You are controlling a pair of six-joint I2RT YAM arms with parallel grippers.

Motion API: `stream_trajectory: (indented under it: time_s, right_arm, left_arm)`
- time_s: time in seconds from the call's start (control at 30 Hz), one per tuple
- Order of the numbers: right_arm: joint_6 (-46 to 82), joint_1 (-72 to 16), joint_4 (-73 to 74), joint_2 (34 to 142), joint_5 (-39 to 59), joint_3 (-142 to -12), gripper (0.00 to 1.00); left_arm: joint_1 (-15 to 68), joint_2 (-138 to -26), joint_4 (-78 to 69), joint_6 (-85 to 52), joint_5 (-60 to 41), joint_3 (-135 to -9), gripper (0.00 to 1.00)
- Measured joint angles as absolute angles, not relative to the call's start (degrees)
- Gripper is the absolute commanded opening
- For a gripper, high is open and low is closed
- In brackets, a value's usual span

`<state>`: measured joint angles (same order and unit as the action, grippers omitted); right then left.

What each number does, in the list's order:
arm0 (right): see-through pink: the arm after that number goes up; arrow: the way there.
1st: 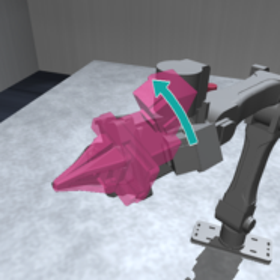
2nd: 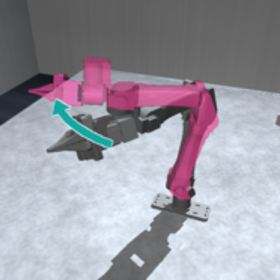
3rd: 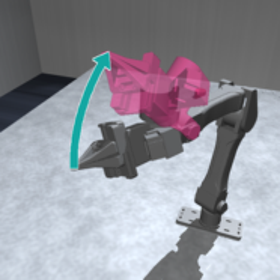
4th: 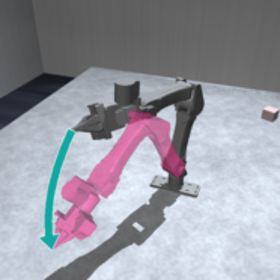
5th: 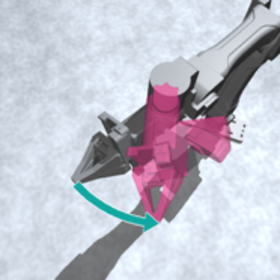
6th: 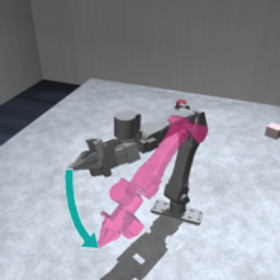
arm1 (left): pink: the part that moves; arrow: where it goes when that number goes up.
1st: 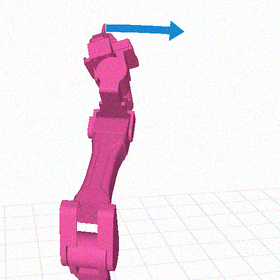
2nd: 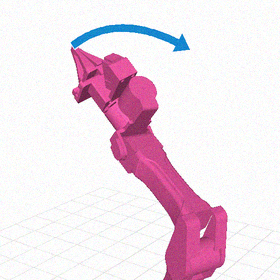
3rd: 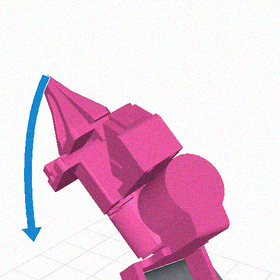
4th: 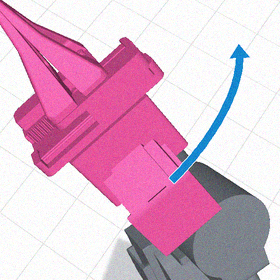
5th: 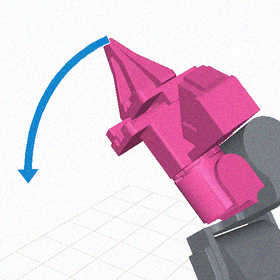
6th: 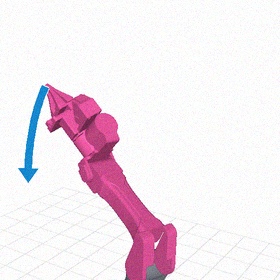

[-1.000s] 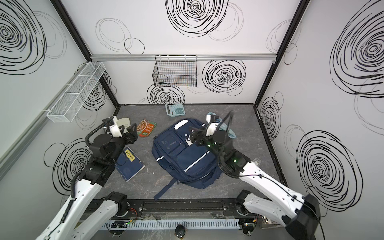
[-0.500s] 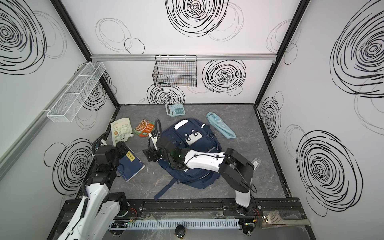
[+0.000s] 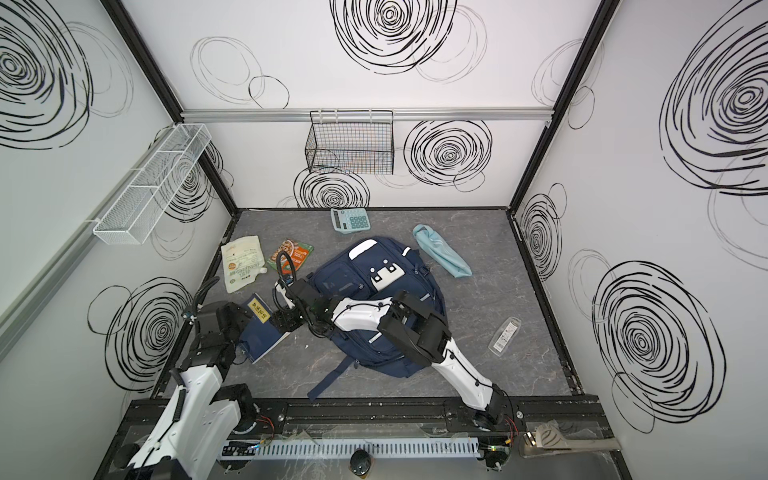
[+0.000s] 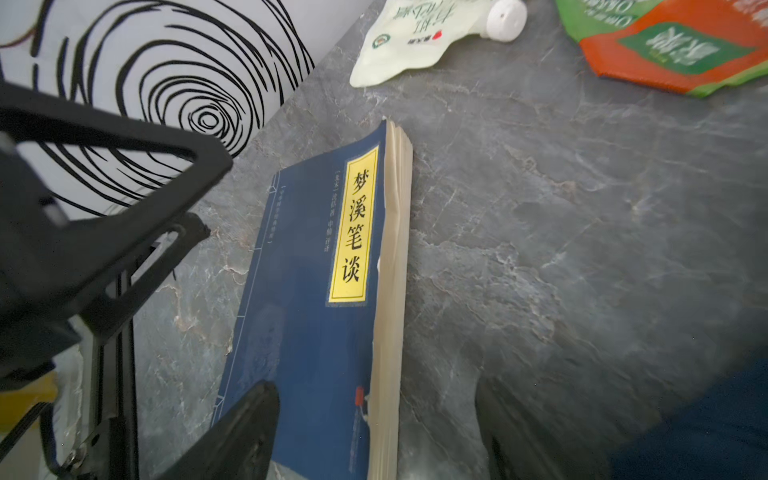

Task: Pack the student bag
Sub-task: 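Reach the right gripper across to the blue book while the left gripper hovers beside it, then pinch the blue book's edge with the right gripper and tilt it up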

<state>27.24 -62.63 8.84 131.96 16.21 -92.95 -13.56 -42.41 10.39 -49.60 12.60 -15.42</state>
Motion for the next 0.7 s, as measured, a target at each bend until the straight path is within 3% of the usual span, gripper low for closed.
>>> stream_trajectory:
  time_s: [0.3,0.6,0.7]
  right_arm:
    - [28.5,-62.6,4.1,135.8,23.5,-97.6,0.71]
    - [28.2,-61.8,1.8,135.8,28.7,-98.7,0.35]
    - [28.3,-61.2,1.5,135.8,30.8,-98.9,0.31]
  left_arm:
    - [-14.3,-44.0,7.9,-50.9,6.5,-12.4,0.82]
    - [-14.4,-47.4,3.1,-51.3,1.2,-11.7,0.82]
    - [-14.4,-48.2,1.5,-51.7,0.1,-11.5,0.82]
